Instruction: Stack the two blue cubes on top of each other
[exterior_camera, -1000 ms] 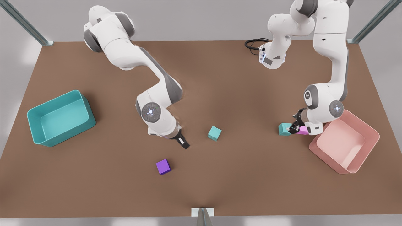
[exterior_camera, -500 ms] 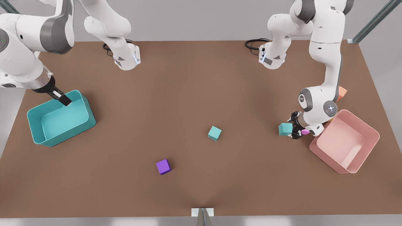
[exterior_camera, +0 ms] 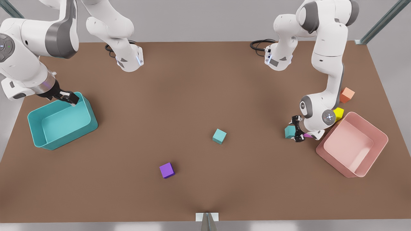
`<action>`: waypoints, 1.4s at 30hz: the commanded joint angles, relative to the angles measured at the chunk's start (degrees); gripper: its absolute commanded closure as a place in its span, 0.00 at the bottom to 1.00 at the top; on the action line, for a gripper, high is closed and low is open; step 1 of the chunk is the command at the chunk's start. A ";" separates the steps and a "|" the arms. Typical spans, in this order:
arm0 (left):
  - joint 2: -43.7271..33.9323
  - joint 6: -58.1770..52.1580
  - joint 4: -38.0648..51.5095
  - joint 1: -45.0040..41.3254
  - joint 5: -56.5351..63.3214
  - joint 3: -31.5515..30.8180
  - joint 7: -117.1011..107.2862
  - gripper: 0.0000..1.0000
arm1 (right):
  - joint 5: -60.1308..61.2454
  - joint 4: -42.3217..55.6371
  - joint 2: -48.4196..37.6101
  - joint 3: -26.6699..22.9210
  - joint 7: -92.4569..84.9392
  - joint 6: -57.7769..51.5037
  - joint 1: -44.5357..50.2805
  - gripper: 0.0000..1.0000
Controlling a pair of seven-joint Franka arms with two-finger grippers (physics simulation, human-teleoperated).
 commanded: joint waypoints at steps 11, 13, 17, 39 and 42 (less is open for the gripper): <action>-3.47 -1.13 0.15 -2.77 -0.30 -0.36 -7.76 0.50 | 0.18 -0.05 0.63 0.05 -16.25 0.01 -0.11 0.00; -9.28 -16.06 6.03 -8.40 0.04 -1.85 -12.94 0.49 | 0.27 -0.06 0.54 0.05 -16.25 0.01 -0.11 0.00; 6.62 -29.45 31.52 -17.72 8.31 -14.07 -24.28 0.48 | 0.00 -0.06 0.19 0.05 -16.07 0.10 -0.11 0.00; 16.29 -15.56 39.97 -23.17 8.48 -14.25 -25.26 0.47 | -1.76 -1.90 0.71 -0.39 -16.16 1.24 0.50 0.00; 16.82 -15.65 39.88 -23.17 8.31 -14.25 -25.26 0.47 | -1.75 -1.99 0.71 -0.39 -16.16 1.24 0.50 0.00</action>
